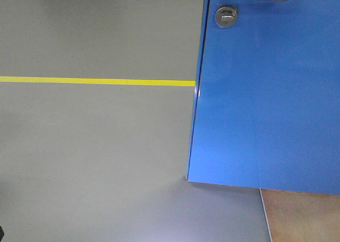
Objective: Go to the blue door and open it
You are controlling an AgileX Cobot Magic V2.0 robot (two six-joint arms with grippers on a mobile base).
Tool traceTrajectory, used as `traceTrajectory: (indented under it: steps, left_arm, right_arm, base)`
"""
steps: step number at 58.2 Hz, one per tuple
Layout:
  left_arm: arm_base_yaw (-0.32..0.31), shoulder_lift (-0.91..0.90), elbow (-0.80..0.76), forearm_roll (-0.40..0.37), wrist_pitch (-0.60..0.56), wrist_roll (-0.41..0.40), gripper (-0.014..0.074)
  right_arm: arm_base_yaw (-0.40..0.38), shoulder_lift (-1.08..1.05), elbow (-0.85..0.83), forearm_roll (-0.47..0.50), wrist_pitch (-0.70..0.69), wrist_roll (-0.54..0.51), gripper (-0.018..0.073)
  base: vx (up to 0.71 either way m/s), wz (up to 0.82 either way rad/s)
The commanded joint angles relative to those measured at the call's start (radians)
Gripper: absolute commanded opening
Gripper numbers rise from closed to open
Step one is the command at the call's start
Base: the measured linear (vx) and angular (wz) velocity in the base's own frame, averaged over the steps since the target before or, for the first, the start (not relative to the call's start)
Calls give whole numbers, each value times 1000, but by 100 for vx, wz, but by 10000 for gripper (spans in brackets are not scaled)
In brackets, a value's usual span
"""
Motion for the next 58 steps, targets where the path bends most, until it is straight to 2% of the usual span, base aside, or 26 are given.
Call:
traceTrajectory:
  steps: [1, 51, 55, 58]
  left_arm:
    - [-1, -14, -30, -2, -86, -7, 73]
    - [-1, -14, -30, -3, -87, -8, 73]
    - [-1, -14, -30, -3, -87, -8, 73]
    - [-1, -14, -30, -3, -87, -8, 73]
  right_arm:
    - [-4, -49, -33, 10, -42, -8, 8]
    - [-4, -49, -33, 9, -50, -8, 8]
    - [-4, -55, -33, -44, -63, -8, 8]
    - [2, -65, -33, -143, -81, -8, 8]
  base:
    - [12, -2]
    - [5, -1]
    - [0, 0]
    - [0, 0]
